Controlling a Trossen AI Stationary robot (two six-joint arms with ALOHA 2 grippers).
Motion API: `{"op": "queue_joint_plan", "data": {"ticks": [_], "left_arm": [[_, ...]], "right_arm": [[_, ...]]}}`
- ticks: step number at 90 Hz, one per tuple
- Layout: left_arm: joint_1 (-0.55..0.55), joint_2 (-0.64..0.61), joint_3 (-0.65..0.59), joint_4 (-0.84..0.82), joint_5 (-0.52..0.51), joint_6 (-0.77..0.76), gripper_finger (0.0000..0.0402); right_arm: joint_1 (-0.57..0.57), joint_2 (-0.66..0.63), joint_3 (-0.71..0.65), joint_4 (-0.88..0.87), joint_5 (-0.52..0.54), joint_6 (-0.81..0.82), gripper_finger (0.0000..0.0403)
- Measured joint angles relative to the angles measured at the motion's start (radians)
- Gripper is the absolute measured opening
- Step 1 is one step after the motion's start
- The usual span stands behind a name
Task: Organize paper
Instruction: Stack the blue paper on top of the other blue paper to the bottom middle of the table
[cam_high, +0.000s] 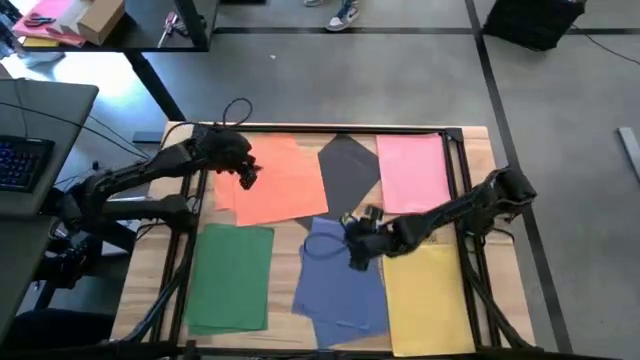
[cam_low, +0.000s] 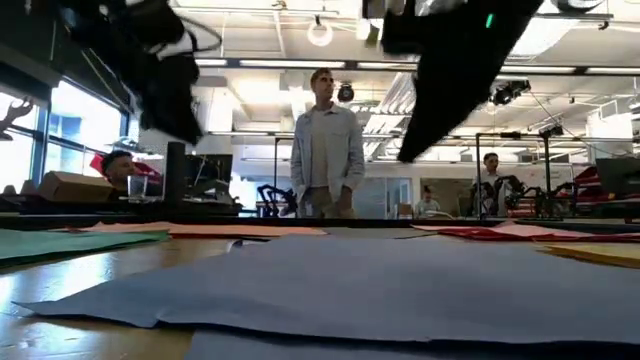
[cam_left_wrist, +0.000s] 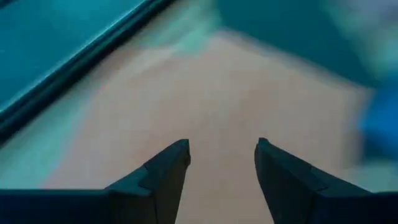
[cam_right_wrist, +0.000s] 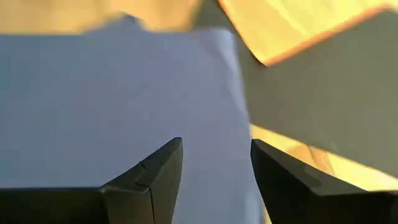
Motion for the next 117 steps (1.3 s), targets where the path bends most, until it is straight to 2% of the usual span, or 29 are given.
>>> {"op": "queue_joint_plan", "data": {"ticks": [5, 10, 21, 32, 40, 50, 61, 75, 95, 117], "left_arm": [[-0.065, -0.038, -0.018, 0.018, 0.072, -0.041, 0.0174], [-0.154, -0.063, -0.046, 0.025, 0.064, -0.089, 0.0172], [-0.382, -0.071, -0.139, 0.088, -0.116, -0.206, 0.017], [-0.591, -0.013, -0.246, 0.323, -0.269, -0.331, 0.017], [-0.697, 0.066, -0.277, 0.475, -0.375, -0.365, 0.0169], [-0.793, 0.192, -0.276, 0.567, -0.509, -0.37, 0.0169], [-0.858, 0.336, -0.247, 0.662, -0.614, -0.349, 0.0169], [-0.901, 0.525, -0.175, 0.709, -0.699, -0.311, 0.0169], [-0.915, 0.734, -0.07, 0.714, -0.707, -0.302, 0.0169], [-0.939, 0.84, -0.016, 0.742, -0.715, -0.31, 0.0169]], "right_arm": [[-0.031, 0.008, -0.032, 0.042, -0.006, 0.012, 0.0176], [-0.051, 0.008, -0.056, 0.092, -0.006, 0.013, 0.0176], [-0.066, 0.01, -0.084, 0.224, -0.01, -0.059, 0.0176], [-0.064, 0.032, -0.075, 0.35, -0.009, -0.123, 0.0176], [-0.064, 0.075, -0.069, 0.382, -0.013, -0.126, 0.0176], [-0.041, 0.114, -0.059, 0.478, -0.037, -0.127, 0.0176], [0.003, 0.123, -0.059, 0.538, -0.04, -0.097, 0.0176], [0.049, 0.134, -0.059, 0.554, 0.037, 0.001, 0.0176], [0.093, 0.224, -0.059, 0.618, 0.042, 0.092, 0.0176], [0.097, 0.237, -0.059, 0.647, 0.053, 0.117, 0.0176]]}}
